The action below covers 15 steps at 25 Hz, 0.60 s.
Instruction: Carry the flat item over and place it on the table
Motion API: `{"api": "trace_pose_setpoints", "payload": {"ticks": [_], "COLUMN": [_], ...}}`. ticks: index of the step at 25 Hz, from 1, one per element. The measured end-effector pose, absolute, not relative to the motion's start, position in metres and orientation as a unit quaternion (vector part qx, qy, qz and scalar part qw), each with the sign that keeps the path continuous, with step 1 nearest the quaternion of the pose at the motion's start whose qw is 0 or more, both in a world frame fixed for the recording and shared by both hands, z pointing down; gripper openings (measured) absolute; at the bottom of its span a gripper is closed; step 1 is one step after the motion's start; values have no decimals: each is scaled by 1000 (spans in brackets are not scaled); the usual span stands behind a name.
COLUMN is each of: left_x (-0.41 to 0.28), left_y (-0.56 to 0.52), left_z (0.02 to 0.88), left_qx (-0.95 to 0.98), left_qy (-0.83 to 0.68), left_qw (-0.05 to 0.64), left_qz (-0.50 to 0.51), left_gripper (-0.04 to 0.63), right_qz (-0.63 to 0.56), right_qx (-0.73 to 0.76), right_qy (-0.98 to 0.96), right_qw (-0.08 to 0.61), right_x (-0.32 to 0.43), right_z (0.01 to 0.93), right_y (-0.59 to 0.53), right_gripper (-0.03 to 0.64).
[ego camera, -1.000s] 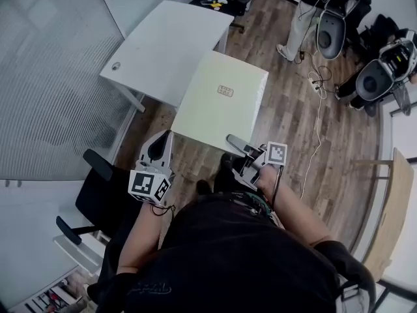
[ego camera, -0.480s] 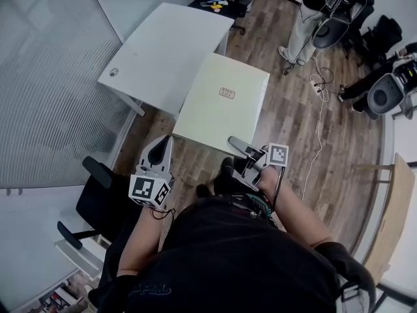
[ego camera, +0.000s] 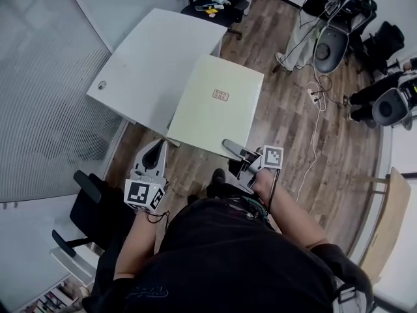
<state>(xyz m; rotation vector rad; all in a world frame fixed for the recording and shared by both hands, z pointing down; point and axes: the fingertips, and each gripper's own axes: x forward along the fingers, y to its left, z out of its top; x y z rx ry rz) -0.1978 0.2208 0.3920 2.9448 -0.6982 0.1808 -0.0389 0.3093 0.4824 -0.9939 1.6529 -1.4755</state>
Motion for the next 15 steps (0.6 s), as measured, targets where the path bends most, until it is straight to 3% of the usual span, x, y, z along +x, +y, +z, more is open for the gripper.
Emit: {"api": "trace_pose_setpoints", "payload": {"ticks": [5, 15], "left_x": [-130, -128], "left_y": [198, 179], "left_z": [387, 398], "left_qx": [968, 955], "left_qy": [-235, -280], "left_qw": [61, 80], "left_qz": [65, 49], "left_gripper": [12, 12], "right_qz": [-576, -585], "right_qx": [-381, -362], "right_qy": [642, 646], "right_qw": [333, 332], "right_x": [27, 45], "right_z": [474, 481], "right_y": [279, 270], "right_gripper": [282, 282]}}
